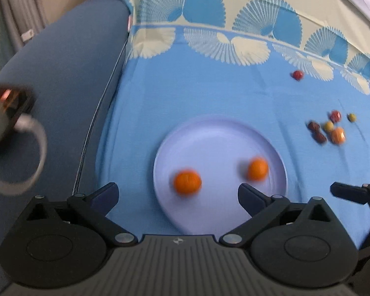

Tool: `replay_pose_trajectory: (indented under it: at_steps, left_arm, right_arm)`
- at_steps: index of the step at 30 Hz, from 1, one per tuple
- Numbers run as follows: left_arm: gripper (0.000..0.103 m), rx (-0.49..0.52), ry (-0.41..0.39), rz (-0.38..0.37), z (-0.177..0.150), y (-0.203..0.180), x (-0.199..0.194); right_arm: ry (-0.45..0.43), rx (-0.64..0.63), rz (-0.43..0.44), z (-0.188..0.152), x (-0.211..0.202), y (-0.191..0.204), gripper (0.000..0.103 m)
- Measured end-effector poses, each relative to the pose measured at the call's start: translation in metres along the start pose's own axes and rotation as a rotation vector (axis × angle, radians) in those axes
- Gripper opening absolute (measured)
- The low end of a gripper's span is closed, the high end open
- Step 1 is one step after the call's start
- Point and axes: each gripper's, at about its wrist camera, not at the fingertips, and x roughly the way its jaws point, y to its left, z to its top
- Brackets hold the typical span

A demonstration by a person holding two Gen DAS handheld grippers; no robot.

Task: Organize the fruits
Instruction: 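Open both tools to drop the mandarins onto the plate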

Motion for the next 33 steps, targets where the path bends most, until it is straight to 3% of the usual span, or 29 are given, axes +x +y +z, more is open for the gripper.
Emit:
replay_pose_trajectory:
  at_steps: [5,11,20,33]
  left_arm:
    - [0.103,-0.020,0.048,0.003,-0.037,0.004,-0.027]
    - [0.103,-0.016,0.028,0.025,-0.063,0.005,-0.058]
    - [0.103,0.004,-0.070,0.045,-0.071,-0.004,-0.099]
    - [0.103,0.043,-0.126,0.038,-0.080,-0.018,-0.125]
  right_arm:
    - [0.011,0.015,0.006,-0.025,-0.032,0.008,0.100]
    - [-0.085,-0.032,-0.043,-0.030,-0.066,0.018,0.102]
    - [-0.157,-0.026,-0.091,-0.042,-0.100,0.020,0.102]
    - [-0.212,-0.012,-0.110,-0.050,-0.124,0.022,0.102]
